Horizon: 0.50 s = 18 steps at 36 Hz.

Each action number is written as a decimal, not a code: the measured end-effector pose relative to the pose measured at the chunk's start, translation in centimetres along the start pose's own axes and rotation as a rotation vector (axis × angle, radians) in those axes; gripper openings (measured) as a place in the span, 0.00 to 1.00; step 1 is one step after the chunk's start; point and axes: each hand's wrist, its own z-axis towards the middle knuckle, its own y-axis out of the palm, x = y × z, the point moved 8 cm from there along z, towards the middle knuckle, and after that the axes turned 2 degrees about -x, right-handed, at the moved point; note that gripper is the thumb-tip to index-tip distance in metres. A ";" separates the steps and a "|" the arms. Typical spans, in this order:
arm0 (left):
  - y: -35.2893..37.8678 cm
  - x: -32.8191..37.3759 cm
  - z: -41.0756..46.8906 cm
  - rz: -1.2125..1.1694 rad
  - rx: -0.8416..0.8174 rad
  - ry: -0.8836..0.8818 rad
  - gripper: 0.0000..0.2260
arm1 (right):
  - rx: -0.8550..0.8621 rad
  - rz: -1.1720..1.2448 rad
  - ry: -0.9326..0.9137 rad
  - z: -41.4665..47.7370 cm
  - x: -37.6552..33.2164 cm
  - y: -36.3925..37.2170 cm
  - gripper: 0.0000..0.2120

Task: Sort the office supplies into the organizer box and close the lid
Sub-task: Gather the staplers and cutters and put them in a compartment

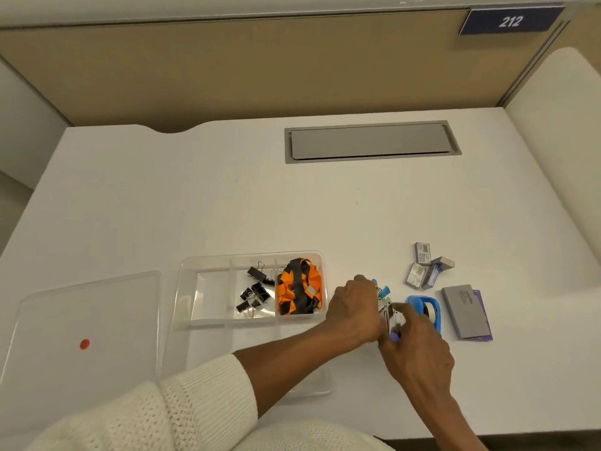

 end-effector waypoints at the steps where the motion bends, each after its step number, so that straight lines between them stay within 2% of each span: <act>1: -0.6 -0.1 -0.4 -0.008 0.006 0.004 0.24 | -0.004 0.043 -0.003 0.1 -0.3 -0.4 0.24; 5: -3.2 -1.9 -1.8 -0.060 0.057 0.000 0.22 | -0.025 0.176 -0.049 0.2 -2.8 -2.1 0.22; 9: -6.9 -6.4 -3.4 -0.150 0.205 -0.058 0.16 | -0.060 0.258 -0.138 0.2 -6.6 -2.7 0.21; 12: -9.9 -11.2 -5.0 -0.227 0.301 -0.176 0.17 | -0.177 0.409 -0.196 -0.1 -10.5 -1.8 0.18; 18: -13.7 -21.9 -7.5 -0.289 0.413 -0.451 0.14 | -0.382 0.464 -0.314 -1.9 -19.7 2.6 0.20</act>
